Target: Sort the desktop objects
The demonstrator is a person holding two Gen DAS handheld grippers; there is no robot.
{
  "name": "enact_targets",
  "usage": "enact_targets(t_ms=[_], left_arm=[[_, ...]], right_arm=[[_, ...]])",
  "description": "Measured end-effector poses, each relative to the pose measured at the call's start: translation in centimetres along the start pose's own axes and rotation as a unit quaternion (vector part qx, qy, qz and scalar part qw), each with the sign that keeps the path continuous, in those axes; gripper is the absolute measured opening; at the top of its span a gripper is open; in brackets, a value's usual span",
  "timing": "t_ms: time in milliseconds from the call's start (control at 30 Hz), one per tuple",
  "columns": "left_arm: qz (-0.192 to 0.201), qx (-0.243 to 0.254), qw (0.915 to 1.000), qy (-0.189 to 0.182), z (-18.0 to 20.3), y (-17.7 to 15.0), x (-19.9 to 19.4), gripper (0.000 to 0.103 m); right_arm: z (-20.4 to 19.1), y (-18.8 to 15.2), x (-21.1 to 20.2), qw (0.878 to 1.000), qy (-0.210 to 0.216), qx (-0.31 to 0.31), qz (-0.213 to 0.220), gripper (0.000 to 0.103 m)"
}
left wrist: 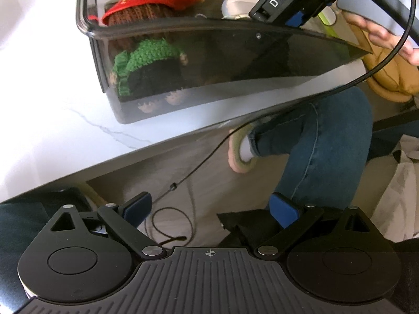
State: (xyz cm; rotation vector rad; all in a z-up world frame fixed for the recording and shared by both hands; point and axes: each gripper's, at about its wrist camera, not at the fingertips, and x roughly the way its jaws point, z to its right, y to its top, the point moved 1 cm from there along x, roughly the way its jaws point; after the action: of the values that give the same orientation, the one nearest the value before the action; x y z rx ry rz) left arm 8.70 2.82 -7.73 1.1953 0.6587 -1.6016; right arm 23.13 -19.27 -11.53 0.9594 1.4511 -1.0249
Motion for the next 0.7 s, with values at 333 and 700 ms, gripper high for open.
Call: enact_targets(t_ms=[333, 700], left_arm=[[0.021, 0.030, 0.9992, 0.017, 3.7, 0.6, -2.0, 0.099], [0.098, 0.048, 0.9937, 0.025, 7.7, 2.7, -5.5, 0.099]], right_arm=[[0.6, -2.3, -4.9, 0.996, 0.005, -0.010, 0.090, 0.075], [4.8, -6.0, -9.3, 0.981, 0.068, 0.054, 0.171, 0.076]])
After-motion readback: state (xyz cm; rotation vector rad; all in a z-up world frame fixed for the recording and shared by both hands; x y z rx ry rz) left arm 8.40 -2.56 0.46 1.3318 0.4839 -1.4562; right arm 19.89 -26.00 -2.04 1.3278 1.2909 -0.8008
